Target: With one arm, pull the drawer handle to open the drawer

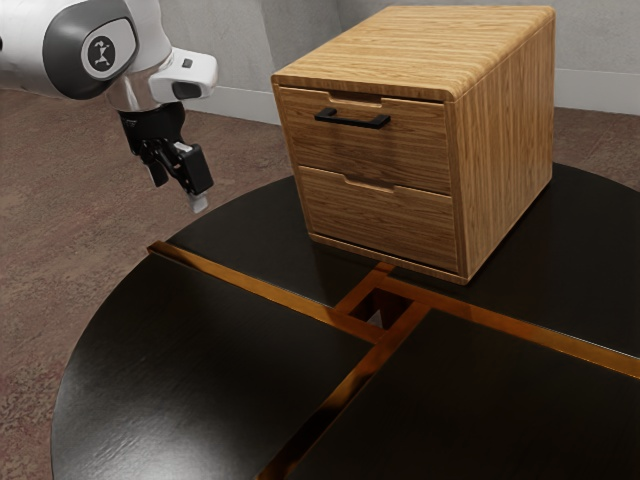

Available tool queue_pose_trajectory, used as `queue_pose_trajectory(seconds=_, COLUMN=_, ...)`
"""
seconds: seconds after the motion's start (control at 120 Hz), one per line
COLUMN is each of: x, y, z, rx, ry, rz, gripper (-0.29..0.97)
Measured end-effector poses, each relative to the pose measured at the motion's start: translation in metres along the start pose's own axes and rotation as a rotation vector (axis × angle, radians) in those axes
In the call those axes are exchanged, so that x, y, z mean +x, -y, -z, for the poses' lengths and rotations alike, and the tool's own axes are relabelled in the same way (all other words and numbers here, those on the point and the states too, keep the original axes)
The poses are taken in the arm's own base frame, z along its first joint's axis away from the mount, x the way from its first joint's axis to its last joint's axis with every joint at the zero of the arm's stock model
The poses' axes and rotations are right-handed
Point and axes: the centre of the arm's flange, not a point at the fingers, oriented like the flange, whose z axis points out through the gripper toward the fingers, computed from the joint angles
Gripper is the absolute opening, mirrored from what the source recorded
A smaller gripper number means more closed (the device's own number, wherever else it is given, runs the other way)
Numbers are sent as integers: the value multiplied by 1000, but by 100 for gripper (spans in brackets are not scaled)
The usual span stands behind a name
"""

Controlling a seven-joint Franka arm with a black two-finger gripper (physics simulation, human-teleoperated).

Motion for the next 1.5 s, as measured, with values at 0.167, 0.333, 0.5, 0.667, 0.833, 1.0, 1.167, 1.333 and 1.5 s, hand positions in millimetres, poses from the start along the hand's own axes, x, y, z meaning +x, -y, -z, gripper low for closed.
queue_pose_trajectory(seconds=0.167, x=-33, y=-6, z=92, rx=56, ry=-163, rz=-8, gripper=68)
queue_pose_trajectory(seconds=0.333, x=-56, y=-53, z=159, rx=85, ry=-289, rz=-97, gripper=68)
queue_pose_trajectory(seconds=0.5, x=-51, y=-68, z=148, rx=69, ry=-256, rz=-136, gripper=68)
queue_pose_trajectory(seconds=0.667, x=-80, y=-123, z=109, rx=-5, ry=-155, rz=-262, gripper=68)
queue_pose_trajectory(seconds=0.833, x=-136, y=-122, z=94, rx=-44, ry=-124, rz=-250, gripper=68)
queue_pose_trajectory(seconds=1.0, x=-163, y=-140, z=94, rx=-39, ry=-135, rz=-255, gripper=68)
queue_pose_trajectory(seconds=1.167, x=-156, y=-120, z=39, rx=-121, ry=-89, rz=-152, gripper=68)
queue_pose_trajectory(seconds=1.333, x=-149, y=-149, z=16, rx=-118, ry=-76, rz=-269, gripper=68)
queue_pose_trajectory(seconds=1.5, x=-147, y=-155, z=3, rx=-102, ry=-83, rz=-492, gripper=68)
